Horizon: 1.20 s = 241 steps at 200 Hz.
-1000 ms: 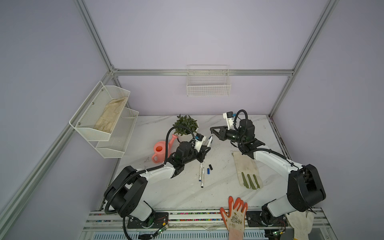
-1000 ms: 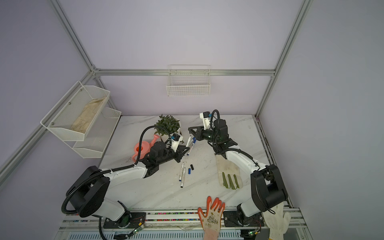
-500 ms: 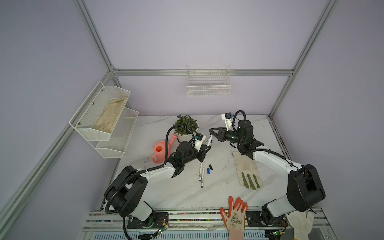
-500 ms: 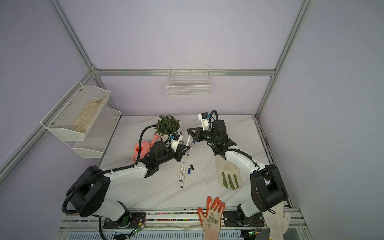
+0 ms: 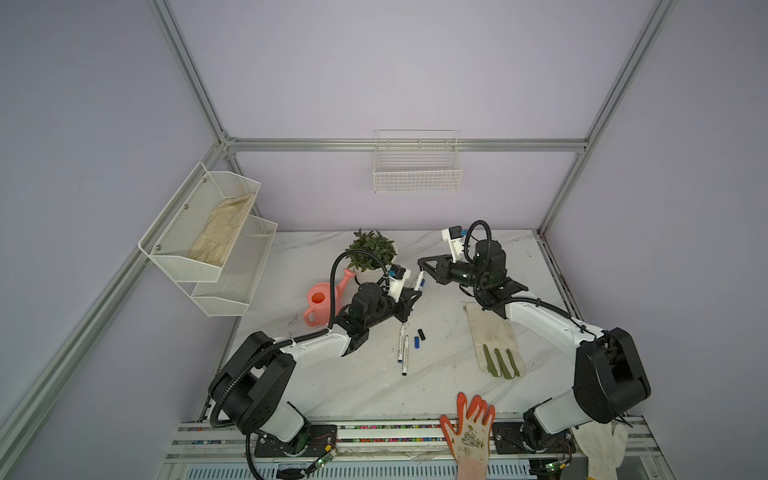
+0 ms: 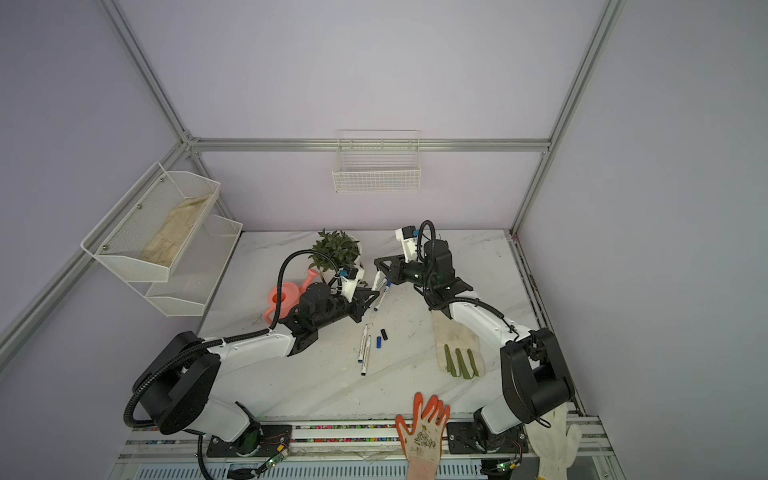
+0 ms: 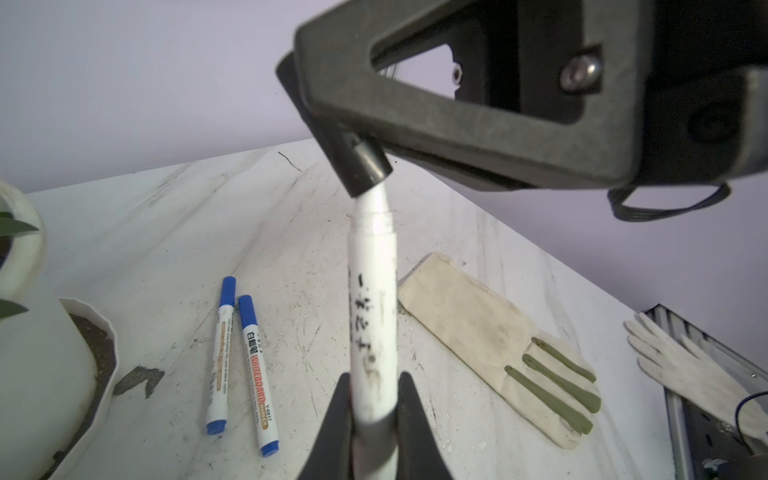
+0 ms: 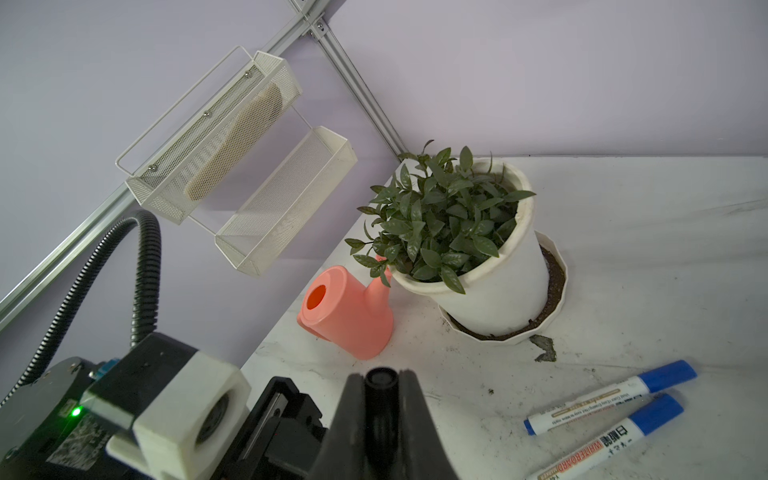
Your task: Insert the pens into the pen caps
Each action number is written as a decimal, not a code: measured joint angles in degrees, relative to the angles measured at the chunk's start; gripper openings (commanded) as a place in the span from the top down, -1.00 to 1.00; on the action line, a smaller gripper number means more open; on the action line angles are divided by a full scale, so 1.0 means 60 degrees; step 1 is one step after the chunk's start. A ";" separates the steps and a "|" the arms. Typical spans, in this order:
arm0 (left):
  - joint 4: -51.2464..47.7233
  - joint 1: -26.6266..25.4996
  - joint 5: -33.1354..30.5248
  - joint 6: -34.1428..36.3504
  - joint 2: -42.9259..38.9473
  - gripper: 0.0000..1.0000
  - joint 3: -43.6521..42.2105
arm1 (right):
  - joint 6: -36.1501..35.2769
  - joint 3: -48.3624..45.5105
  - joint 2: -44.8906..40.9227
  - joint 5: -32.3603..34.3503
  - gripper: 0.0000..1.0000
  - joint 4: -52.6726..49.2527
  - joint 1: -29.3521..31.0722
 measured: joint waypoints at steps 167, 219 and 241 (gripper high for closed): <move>0.1257 0.0834 0.2102 -0.0885 0.0962 1.00 0.0729 | -0.1483 0.1067 0.0120 -0.0823 1.00 -0.1344 -0.0280; 0.1082 0.0834 0.2073 -0.0488 0.0965 1.00 0.0754 | -0.2011 0.1209 0.0146 -0.1198 1.00 -0.1785 -0.0357; 0.1089 0.0834 0.2055 -0.0270 0.0965 1.00 0.0754 | -0.2076 0.1235 0.0146 -0.1388 1.00 -0.1840 -0.0419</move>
